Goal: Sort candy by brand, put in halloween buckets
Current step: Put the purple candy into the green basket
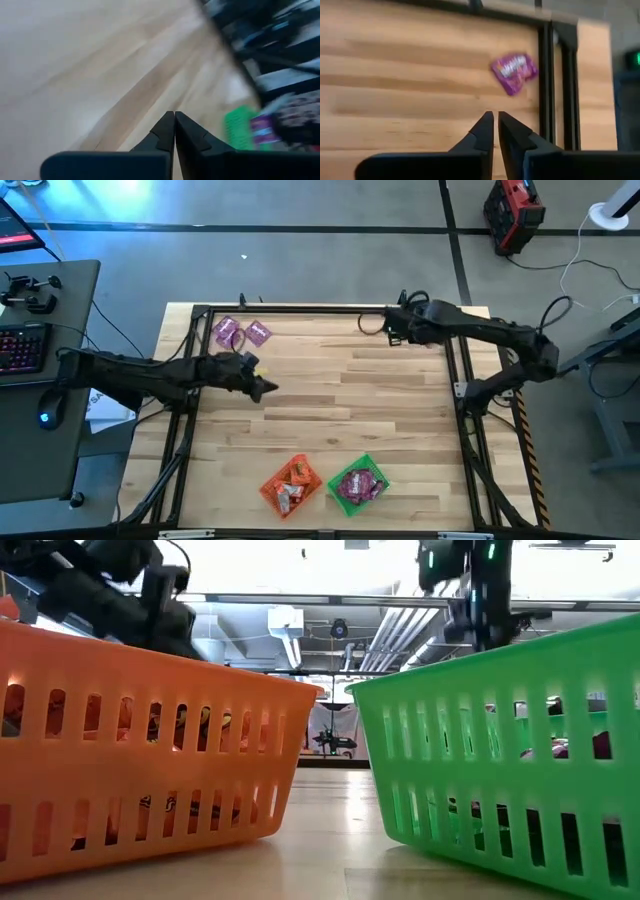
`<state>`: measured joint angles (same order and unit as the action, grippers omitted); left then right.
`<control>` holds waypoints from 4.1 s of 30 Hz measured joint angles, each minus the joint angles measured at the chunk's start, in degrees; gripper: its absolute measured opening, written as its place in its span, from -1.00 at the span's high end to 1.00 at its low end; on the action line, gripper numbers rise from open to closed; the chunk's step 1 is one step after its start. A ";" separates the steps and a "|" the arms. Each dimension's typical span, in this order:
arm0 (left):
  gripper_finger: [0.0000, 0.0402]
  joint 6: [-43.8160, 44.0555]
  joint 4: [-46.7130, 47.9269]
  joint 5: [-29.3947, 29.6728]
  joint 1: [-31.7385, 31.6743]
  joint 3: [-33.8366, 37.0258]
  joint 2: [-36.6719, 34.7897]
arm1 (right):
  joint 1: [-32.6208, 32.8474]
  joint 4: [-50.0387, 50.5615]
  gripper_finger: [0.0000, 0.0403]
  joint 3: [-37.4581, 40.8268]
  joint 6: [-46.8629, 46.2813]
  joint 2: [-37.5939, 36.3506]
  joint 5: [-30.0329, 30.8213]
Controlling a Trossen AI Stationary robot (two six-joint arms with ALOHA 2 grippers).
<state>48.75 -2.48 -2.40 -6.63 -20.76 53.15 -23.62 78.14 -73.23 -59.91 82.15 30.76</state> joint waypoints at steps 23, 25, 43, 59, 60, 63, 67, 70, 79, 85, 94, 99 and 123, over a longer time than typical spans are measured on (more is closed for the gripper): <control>1.00 -4.46 -9.78 -4.32 -11.42 -0.03 -4.84 | -32.79 -43.21 1.00 29.13 3.40 3.59 -10.01; 1.00 -4.41 -9.79 -4.39 -12.29 -0.03 -4.84 | -32.73 -43.24 1.00 29.40 2.33 4.97 -9.46; 1.00 -4.46 -9.68 -5.12 -13.29 -0.03 -4.84 | -29.22 -44.16 1.00 29.15 5.90 9.50 -12.51; 1.00 -4.96 -9.44 -6.10 -13.23 -0.03 -4.84 | -6.20 -46.46 1.00 29.24 7.49 8.29 -24.51; 1.00 -4.97 -9.44 -6.10 -13.23 -0.03 -4.84 | -3.75 -46.65 1.00 29.24 7.47 8.29 -25.54; 1.00 -5.07 -9.44 -6.09 -13.23 -0.03 -4.84 | 3.73 -47.04 1.00 29.24 6.04 8.31 -29.39; 1.00 -4.93 -9.43 -6.08 -13.23 -0.03 -4.84 | 15.04 -47.68 1.00 29.26 -0.63 8.36 -32.15; 1.00 -4.88 -9.42 -6.07 -13.23 -0.03 -4.84 | 23.22 -49.81 1.00 29.34 -8.73 8.43 -32.63; 1.00 -1.48 -10.30 -9.05 -13.22 -0.03 -4.49 | 36.21 -51.34 1.00 22.19 -19.98 8.40 -27.96; 1.00 0.57 -14.47 -9.35 -11.42 -0.05 -1.11 | 39.64 -38.72 1.00 10.26 -15.07 8.25 -26.51; 1.00 2.38 -17.28 -9.38 -7.69 -0.05 3.99 | 40.12 -21.50 0.88 6.70 -15.21 8.18 -30.44; 1.00 3.19 -17.45 -10.58 -6.58 -0.05 4.54 | 39.28 -29.51 0.46 11.81 -11.18 8.18 -33.04; 1.00 8.24 -18.60 -10.53 -6.32 -0.05 4.43 | 35.47 -42.21 -0.17 23.16 13.63 11.96 -35.66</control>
<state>56.99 -21.08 -12.93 -12.95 -20.82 57.58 11.85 35.93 -50.06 -46.29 94.10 -4.90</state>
